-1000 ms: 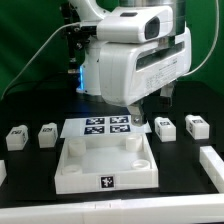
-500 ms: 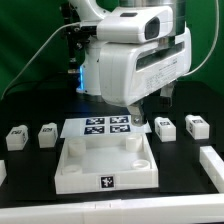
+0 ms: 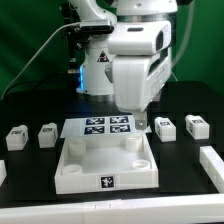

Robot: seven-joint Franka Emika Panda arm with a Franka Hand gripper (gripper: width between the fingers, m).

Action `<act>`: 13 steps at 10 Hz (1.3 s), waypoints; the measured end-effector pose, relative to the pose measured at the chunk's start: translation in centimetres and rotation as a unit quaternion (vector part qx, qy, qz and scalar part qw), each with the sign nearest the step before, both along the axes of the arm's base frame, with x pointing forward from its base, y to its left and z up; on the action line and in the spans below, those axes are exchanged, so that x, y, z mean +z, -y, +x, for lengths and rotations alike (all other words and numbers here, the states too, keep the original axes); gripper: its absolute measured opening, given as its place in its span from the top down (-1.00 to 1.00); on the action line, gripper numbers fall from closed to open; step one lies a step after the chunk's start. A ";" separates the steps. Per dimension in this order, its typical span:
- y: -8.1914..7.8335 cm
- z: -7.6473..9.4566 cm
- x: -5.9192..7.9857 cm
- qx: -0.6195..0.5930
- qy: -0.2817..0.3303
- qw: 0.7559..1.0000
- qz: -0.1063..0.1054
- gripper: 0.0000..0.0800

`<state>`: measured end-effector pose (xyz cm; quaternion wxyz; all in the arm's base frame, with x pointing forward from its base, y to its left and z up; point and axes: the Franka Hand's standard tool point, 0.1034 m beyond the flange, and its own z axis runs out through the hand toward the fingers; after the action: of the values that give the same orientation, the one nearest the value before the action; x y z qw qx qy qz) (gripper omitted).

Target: Assemble one leg

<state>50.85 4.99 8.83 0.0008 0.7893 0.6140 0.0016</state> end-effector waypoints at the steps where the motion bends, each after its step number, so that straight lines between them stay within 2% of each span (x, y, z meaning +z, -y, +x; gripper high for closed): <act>1: 0.3 -0.4 -0.1 0.040 0.003 0.999 -0.001 -0.62; 6: 0.6 -0.5 -0.4 0.063 0.004 0.998 -0.003 -0.62; 8: 2.0 -5.0 -2.7 0.090 0.013 0.996 0.001 -0.62; 9: 2.7 -6.3 -3.5 0.104 0.012 0.995 0.002 -0.62; 11: 3.4 -7.4 -5.3 0.100 0.023 0.995 0.008 -0.62; 13: 4.8 -8.1 -7.2 0.092 0.009 0.996 0.012 -0.62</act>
Offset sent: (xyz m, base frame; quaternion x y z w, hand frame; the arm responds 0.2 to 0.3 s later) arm 0.0000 0.0000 0.0000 0.0000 0.0000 0.0000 1.0000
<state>42.72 0.19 1.68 -0.0030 0.7294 0.6839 0.0163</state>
